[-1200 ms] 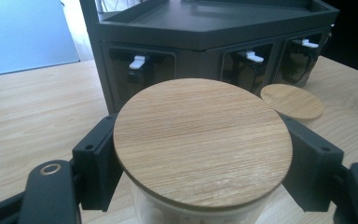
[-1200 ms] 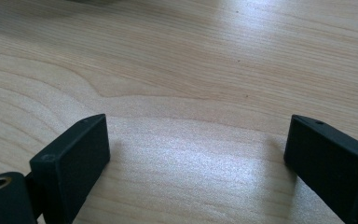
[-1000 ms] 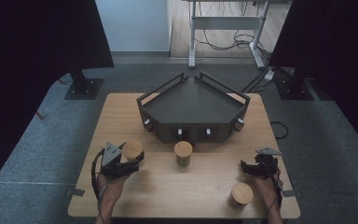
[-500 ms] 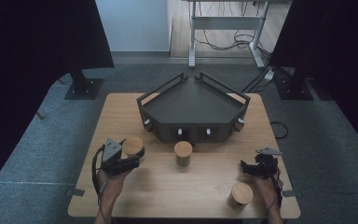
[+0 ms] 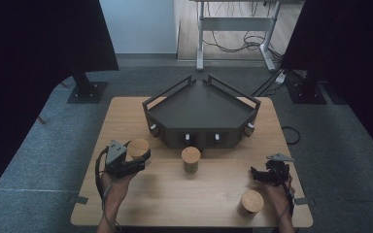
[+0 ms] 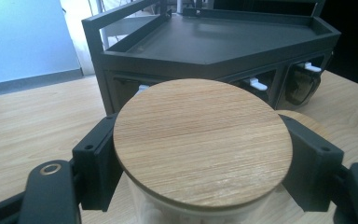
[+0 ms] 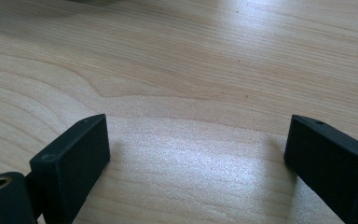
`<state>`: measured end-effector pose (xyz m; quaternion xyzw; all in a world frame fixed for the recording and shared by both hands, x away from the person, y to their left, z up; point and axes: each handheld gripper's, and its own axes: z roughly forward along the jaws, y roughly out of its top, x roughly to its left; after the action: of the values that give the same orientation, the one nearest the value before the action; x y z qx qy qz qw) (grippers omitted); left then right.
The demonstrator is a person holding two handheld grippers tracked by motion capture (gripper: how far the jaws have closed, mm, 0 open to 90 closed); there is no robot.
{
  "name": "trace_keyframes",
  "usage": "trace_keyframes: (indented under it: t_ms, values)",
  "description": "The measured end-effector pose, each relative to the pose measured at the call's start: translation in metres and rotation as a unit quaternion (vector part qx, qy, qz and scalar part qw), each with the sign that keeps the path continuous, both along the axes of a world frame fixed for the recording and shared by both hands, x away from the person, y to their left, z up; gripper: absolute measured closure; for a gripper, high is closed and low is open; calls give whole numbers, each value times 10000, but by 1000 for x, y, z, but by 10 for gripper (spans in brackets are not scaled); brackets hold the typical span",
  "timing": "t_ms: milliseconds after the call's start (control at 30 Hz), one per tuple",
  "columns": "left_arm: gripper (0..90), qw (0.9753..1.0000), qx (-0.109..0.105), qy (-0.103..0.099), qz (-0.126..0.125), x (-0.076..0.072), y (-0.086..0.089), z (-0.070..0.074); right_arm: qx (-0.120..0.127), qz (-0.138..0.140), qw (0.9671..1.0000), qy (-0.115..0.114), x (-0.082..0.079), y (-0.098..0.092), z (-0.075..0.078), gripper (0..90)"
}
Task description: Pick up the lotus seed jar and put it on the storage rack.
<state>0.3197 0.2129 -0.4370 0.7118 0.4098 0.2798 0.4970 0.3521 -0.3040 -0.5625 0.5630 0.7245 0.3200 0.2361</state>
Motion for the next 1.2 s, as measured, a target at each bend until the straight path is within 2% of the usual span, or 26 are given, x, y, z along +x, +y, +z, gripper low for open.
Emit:
trace_keyframes:
  t_ms: [1200]
  values:
    - [239, 10000, 73, -38, 18, 24, -3, 18, 5, 3, 10000, -1, 0, 0, 0, 61]
